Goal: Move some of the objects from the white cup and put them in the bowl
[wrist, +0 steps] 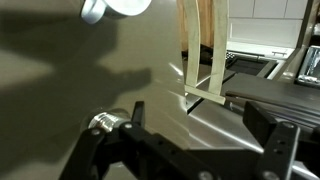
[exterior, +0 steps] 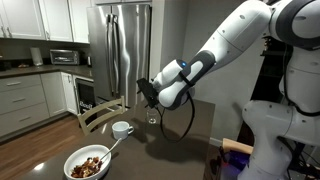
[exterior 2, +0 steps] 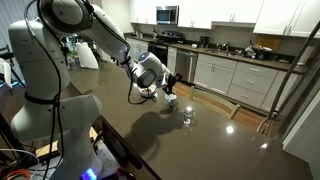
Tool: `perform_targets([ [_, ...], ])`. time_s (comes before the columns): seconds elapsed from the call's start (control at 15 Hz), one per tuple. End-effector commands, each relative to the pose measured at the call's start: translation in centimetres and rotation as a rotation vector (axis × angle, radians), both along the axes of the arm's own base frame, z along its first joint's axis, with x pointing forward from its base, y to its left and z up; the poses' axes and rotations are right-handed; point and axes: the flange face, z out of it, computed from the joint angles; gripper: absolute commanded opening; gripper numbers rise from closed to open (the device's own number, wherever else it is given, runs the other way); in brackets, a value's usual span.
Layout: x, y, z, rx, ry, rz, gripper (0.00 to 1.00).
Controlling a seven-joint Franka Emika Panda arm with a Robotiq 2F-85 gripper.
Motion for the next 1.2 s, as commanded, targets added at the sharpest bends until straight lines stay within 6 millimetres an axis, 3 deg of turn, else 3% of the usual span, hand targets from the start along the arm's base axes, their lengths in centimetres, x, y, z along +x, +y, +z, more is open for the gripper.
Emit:
perform_targets([
  [0.0,0.1,0.1,0.2,-0.067,-0.012,0.045,1.0],
  [0.33,1.1,1.2,1.7,-0.23,0.003,0.281,1.0],
  [0.73,2.7,1.9,5.4,-0.325,-0.052,0.532,1.0],
  [1.13,5.0,0.8,7.4,-0.201,0.039,0.425,1.0],
])
